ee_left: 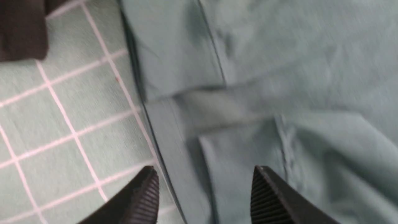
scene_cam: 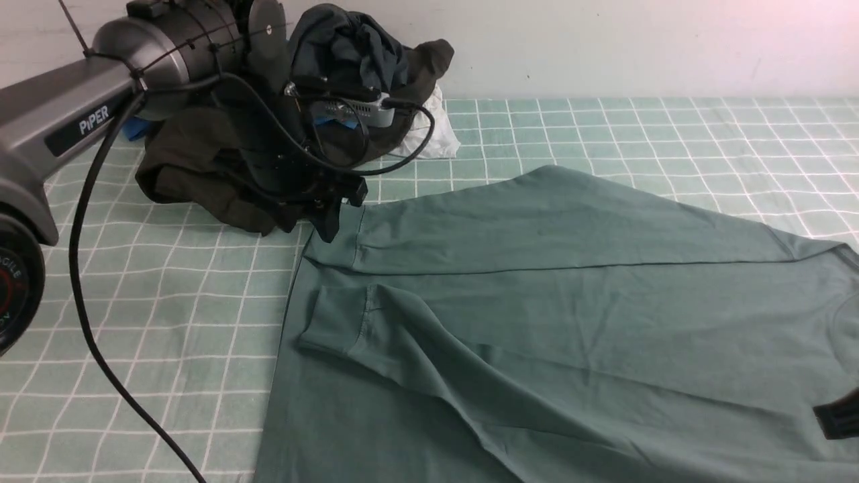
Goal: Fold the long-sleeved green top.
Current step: Use the left arm to clamp the cuff farthest from it
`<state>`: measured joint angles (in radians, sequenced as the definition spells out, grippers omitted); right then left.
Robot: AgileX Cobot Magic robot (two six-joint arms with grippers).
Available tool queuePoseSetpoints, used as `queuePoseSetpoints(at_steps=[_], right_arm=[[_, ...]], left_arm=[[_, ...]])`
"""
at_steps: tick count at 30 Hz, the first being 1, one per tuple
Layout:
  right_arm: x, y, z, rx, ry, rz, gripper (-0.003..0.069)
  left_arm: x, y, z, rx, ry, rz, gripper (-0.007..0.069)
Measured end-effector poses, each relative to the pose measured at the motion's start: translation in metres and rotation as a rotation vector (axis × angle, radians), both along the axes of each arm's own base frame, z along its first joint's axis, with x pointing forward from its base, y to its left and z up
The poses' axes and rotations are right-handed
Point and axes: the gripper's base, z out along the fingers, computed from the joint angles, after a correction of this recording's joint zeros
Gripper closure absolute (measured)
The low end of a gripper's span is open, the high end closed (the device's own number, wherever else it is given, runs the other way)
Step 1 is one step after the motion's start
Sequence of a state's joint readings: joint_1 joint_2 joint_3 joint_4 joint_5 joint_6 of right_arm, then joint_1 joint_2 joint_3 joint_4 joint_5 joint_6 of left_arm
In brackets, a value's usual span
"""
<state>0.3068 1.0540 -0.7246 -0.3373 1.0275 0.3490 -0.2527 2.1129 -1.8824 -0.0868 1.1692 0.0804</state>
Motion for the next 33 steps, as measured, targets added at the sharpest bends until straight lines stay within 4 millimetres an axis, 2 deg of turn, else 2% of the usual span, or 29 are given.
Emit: queuePoseSetpoints(at_steps=[3,7,13,17,33], right_arm=[[0.0,0.0,0.0,0.002,-0.004,0.002,0.0501],[0.001,0.001,0.0,0.004,-0.01,0.006,0.0501],[0.003,0.001,0.001,-0.006,-0.027,0.018,0.0501],[0.004,-0.001,0.002,-0.024,-0.039,0.026,0.0501],[0.006,0.0,0.003,-0.029,-0.059,0.036,0.0501]], left_arm=[[0.009,0.008,-0.017,-0.005,0.014,0.028,0.0246],[0.013,0.006,-0.04,-0.018,0.071,0.031,0.0246],[0.017,0.001,-0.061,-0.053,0.114,0.044,0.0246],[0.021,0.006,-0.079,-0.05,0.146,0.082,0.0246],[0.036,0.006,-0.08,-0.115,0.015,0.218,0.0246]])
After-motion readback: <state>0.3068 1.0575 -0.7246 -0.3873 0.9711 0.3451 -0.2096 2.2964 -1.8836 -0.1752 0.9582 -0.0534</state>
